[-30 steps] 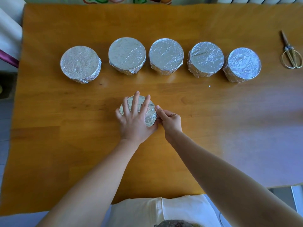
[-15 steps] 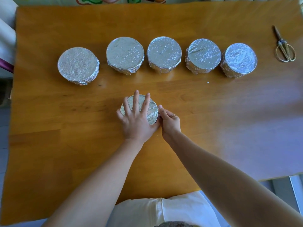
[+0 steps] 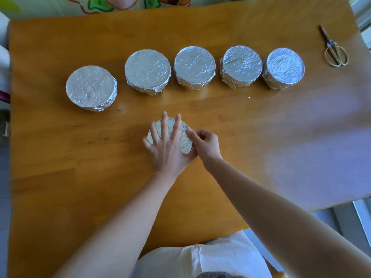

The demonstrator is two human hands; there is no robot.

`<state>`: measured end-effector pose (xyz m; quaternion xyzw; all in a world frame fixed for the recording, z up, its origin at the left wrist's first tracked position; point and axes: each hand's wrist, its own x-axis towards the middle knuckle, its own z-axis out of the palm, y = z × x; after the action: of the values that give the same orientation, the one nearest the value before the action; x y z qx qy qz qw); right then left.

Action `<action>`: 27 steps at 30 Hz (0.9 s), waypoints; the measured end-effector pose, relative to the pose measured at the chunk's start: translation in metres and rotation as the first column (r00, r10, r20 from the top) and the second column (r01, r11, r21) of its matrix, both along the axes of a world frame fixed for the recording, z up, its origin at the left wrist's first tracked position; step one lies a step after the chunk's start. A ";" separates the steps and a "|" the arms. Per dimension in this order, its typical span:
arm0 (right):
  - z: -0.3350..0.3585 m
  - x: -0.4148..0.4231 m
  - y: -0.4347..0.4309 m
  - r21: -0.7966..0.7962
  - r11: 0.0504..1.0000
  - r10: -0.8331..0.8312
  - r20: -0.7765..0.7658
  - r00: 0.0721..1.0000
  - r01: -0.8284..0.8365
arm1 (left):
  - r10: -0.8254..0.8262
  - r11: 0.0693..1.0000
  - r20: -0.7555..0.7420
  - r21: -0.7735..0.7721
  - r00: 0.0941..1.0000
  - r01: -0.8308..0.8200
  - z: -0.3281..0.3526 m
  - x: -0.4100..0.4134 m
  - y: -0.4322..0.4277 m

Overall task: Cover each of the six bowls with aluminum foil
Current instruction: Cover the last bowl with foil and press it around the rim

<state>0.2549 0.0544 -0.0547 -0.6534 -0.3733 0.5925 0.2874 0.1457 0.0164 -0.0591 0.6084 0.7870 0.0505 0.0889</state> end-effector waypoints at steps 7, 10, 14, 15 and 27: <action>0.000 0.000 0.000 -0.008 1.000 0.026 -0.053 0.998 -0.027 | -0.046 0.972 0.344 0.233 0.938 -0.038 0.000 -0.021 -0.012; -0.002 -0.001 0.000 -0.019 1.000 0.023 -0.071 0.997 -0.024 | 0.007 0.955 0.441 0.263 0.897 -0.137 -0.003 -0.031 -0.020; -0.004 -0.001 0.002 -0.027 0.999 0.030 -0.095 0.995 -0.032 | 0.317 0.877 0.762 -0.008 0.565 -0.481 -0.001 -0.046 -0.033; -0.005 -0.001 0.003 -0.031 0.999 0.040 -0.095 0.995 -0.043 | 0.387 0.834 0.840 -0.144 0.380 -0.532 0.000 -0.049 -0.034; -0.011 0.030 0.014 -0.098 0.995 0.019 -0.083 0.996 -0.028 | 0.533 0.693 0.837 -0.515 -0.123 -0.504 0.010 -0.021 -0.018</action>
<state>0.2850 0.0688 -0.0655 -0.6376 -0.3390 0.6400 0.2626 0.1245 -0.0020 -0.0489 0.0614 0.7030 0.4480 0.5489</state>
